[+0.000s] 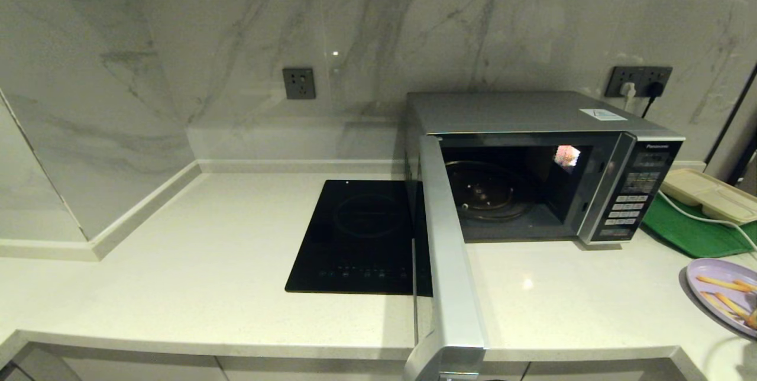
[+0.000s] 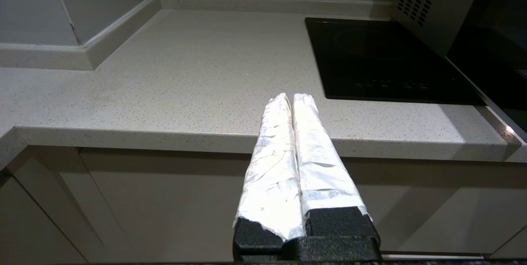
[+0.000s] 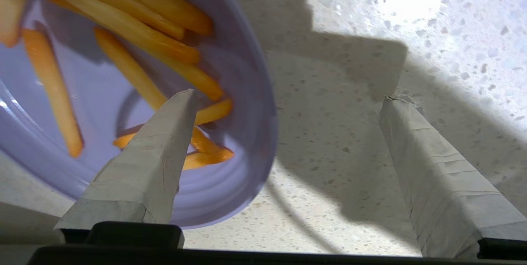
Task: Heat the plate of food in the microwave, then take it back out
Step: Put the plate in the microwave oven
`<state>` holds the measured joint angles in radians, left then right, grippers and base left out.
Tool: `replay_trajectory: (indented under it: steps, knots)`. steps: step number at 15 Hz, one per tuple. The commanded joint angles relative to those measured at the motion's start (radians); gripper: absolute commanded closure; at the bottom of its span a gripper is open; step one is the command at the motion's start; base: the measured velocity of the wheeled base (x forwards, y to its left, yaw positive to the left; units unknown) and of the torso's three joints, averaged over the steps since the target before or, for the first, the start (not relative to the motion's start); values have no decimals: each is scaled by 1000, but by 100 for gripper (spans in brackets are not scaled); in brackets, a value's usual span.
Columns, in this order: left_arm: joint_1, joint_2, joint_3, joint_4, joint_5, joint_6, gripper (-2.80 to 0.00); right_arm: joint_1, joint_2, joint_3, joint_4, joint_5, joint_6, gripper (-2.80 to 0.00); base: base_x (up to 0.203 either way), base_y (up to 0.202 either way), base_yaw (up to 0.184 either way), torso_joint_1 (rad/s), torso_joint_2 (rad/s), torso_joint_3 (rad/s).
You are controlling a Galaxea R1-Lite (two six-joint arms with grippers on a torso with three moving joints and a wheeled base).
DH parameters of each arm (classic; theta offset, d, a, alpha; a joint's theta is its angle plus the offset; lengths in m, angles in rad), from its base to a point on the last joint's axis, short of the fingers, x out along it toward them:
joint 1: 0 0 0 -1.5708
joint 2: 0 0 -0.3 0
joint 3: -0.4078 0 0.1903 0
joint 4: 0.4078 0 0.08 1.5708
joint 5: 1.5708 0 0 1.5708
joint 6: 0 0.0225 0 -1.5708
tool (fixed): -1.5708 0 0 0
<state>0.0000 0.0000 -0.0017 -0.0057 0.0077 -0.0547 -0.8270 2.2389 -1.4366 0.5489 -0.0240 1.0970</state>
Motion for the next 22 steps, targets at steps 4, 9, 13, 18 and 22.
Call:
replay_trajectory:
  steps: [4,9,13,18,22]
  knots:
    - [0,0,0,0,1,-1,0,0,-1,42,2,-4,12,-280,0,0,0,0,0,0]
    - [0,0,0,0,2,-1,0,0,-1,38,0,-5,12,-280,0,0,0,0,0,0]
    - [0,0,0,0,1,-1,0,0,2,34,-1,-14,11,-280,0,0,0,0,0,0]
    - [0,0,0,0,2,-1,0,0,30,31,-4,-66,22,0,0,0,0,0,0,0]
    - [0,0,0,0,0,-2,0,0,27,31,-4,-68,29,0,0,0,0,0,0,0]
